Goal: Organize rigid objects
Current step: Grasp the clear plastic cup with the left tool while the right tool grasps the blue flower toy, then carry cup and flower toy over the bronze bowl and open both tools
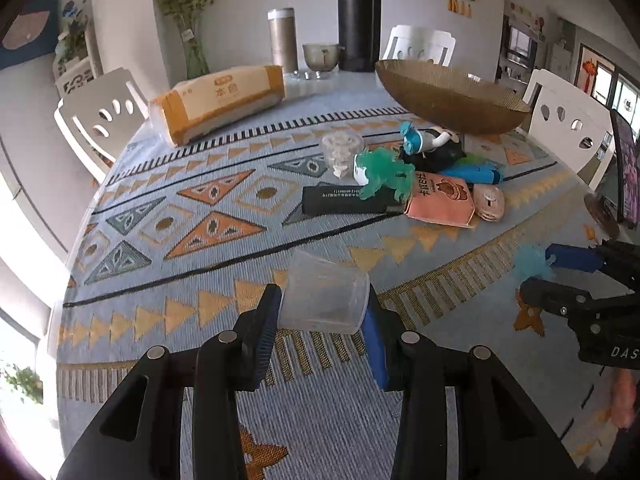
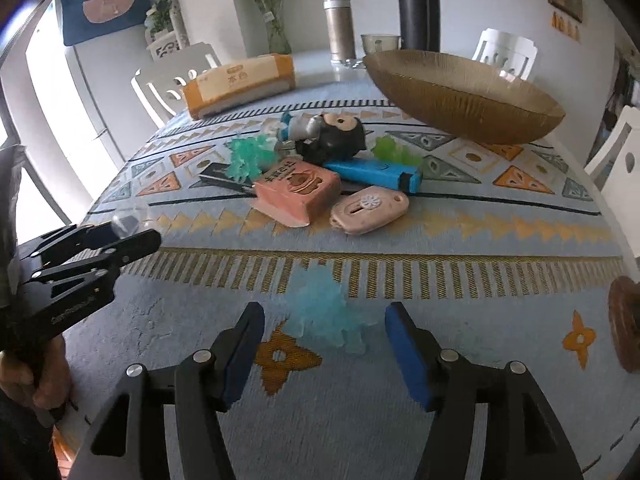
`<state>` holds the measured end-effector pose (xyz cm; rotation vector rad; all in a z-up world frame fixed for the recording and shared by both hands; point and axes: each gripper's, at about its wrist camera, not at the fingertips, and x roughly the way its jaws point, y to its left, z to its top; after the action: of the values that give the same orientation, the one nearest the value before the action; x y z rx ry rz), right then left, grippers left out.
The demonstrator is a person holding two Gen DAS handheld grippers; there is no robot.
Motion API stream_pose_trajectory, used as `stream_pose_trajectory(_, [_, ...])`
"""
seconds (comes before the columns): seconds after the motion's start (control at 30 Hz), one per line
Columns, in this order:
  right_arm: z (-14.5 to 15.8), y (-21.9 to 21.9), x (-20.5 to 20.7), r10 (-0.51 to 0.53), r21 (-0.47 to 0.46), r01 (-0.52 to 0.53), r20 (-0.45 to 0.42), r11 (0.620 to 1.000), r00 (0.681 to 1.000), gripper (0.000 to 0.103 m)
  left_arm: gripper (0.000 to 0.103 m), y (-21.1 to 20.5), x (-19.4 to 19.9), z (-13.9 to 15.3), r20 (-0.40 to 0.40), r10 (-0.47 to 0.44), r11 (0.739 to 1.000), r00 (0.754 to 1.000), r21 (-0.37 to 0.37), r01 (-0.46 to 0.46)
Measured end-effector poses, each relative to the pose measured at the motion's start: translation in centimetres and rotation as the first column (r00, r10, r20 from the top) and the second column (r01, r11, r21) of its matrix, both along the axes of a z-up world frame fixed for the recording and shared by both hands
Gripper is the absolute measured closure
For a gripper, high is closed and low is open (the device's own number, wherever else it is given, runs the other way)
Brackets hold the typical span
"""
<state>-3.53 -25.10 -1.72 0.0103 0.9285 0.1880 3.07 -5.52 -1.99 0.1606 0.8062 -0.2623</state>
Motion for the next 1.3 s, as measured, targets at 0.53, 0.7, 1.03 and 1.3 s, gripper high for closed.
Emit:
stream_pose_trajectory(0.53, [0.8, 1.6, -0.9, 0.039, -0.083, -0.033, 0.073, 0.996, 0.997, 0.057, 0.067, -0.3, -0.1, 0.3, 0.000, 0.015, 1.000, 1.000, 0.019, -0.015])
stream_pose_trajectory(0.7, [3.3, 0.5, -0.5, 0.021, -0.050, -0.016, 0.102, 0.999, 0.995, 0.057, 0.067, -0.6, 0.3, 5.0, 0.066, 0.002, 1.000, 0.998, -0.022, 0.000])
stream_pose_trajectory(1.03, [15.3, -4.5, 2.3, -0.151, 0.056, 0.140, 0.373, 0.989, 0.916, 0.057, 0.067, -5.3, 3.8, 16.3, 0.286, 0.010, 0.992, 0.958, -0.126, 0.028])
stream_pose_trajectory(1.3, [19.4, -13.5, 7.7, -0.384, 0.244, 0.312, 0.355, 0.918, 0.852, 0.057, 0.067, -12.3, 9.6, 17.9, 0.321, -0.046, 0.981, 0.946, -0.163, 0.103])
